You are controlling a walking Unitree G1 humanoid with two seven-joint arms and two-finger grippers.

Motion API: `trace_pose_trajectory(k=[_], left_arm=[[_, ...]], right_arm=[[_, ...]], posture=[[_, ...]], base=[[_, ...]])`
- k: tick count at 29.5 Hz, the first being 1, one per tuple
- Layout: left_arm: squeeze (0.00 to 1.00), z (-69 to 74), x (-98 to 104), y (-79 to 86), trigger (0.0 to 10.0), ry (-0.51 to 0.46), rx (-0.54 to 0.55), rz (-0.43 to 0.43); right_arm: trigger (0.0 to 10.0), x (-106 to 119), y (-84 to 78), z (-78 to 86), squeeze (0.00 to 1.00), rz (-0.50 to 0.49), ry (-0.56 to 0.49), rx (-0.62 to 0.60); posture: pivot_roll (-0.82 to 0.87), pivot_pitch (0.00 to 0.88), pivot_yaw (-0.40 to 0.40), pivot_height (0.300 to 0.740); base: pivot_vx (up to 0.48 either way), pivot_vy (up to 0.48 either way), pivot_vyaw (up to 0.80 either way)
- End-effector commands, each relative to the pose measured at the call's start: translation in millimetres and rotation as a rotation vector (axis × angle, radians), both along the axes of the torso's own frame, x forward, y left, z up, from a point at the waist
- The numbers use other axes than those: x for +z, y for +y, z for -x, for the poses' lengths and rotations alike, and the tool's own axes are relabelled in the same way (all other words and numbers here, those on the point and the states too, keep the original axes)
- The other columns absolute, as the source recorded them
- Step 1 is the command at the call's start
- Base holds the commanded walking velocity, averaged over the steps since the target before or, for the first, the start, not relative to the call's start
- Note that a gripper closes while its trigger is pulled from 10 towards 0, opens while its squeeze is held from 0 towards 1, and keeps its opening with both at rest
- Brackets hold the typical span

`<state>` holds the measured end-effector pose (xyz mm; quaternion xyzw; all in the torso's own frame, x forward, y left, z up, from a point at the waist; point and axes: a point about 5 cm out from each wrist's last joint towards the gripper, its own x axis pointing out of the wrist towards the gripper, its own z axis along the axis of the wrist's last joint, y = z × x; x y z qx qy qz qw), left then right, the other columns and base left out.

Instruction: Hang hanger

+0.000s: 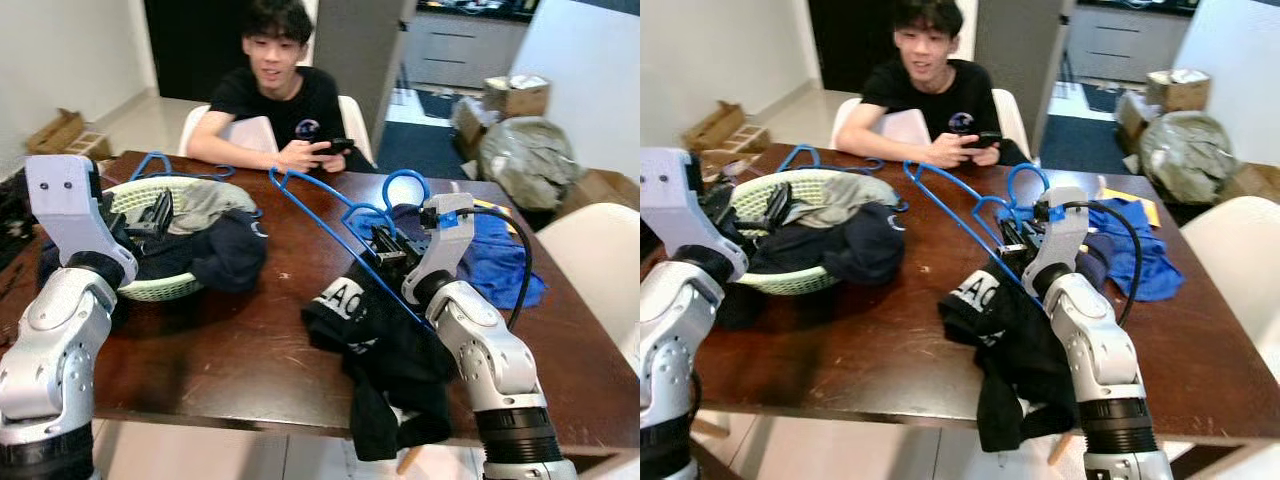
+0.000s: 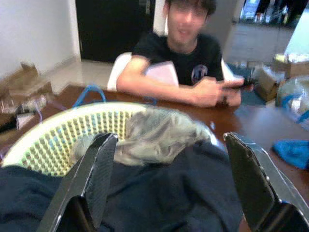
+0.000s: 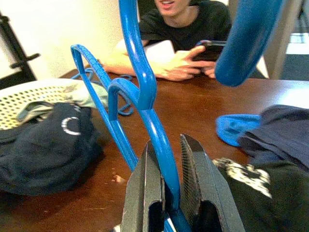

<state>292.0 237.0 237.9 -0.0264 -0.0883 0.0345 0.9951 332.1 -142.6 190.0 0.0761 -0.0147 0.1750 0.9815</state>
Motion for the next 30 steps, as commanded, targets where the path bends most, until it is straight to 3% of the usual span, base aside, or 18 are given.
trace_pose_trajectory(k=[1, 3, 6, 11, 16, 21, 27, 30], left_arm=[[0.00, -2.9, -14, 5.5, 10.0, 0.075, -0.002, 0.015], [0.00, -11.2, -41, 19.4, 10.0, 0.176, 0.044, 0.021], [0.00, -20.3, -56, 34.1, 10.0, 0.228, 0.077, 0.018], [0.00, -25.1, -45, 43.3, 10.0, 0.183, 0.117, 0.016], [0.00, -15.3, -17, 75.3, 10.0, 0.068, 0.366, 0.030], [0.00, -3.9, -10, 96.9, 10.0, 0.006, 0.492, 0.109], [0.00, -3.3, -29, 104.0, 10.0, 0.060, 0.479, 0.248], [0.00, -6.3, -31, 102.5, 10.0, 0.073, 0.455, 0.271]], right_arm=[[10.0, 3, 0.6, 0.2, 0.00, 0.009, -0.020, 0.000], [10.0, 4, 1.3, -0.3, 0.00, 0.017, -0.024, 0.004], [10.0, 5, 0.9, -0.2, 0.00, 0.030, -0.030, 0.008], [10.0, 7, -1.4, 1.0, 0.00, 0.041, -0.034, 0.007], [10.0, 6, -10.4, 3.5, 0.00, 0.059, -0.028, -0.012], [10.0, 6, -10.2, 3.8, 0.00, 0.068, -0.022, -0.002], [10.0, 7, -8.5, 2.3, 0.00, 0.069, -0.022, 0.008], [10.0, 7, -8.3, 2.4, 0.00, 0.070, -0.021, 0.010]], posture=[[0.12, 0.006, -0.082, 0.740], [0.11, 0.003, -0.083, 0.740], [0.09, 0.000, -0.085, 0.740], [0.07, 0.000, -0.083, 0.740], [0.06, 0.018, -0.090, 0.740], [0.06, 0.024, -0.099, 0.740], [0.07, 0.029, -0.108, 0.740], [0.07, 0.030, -0.108, 0.740]], base=[[0.000, 0.000, 0.00], [0.000, 0.000, 0.00], [0.000, 0.000, 0.00], [0.000, 0.000, 0.00], [0.000, 0.000, 0.00], [0.000, 0.000, 0.00], [0.000, 0.000, 0.00], [0.000, 0.000, 0.00]])
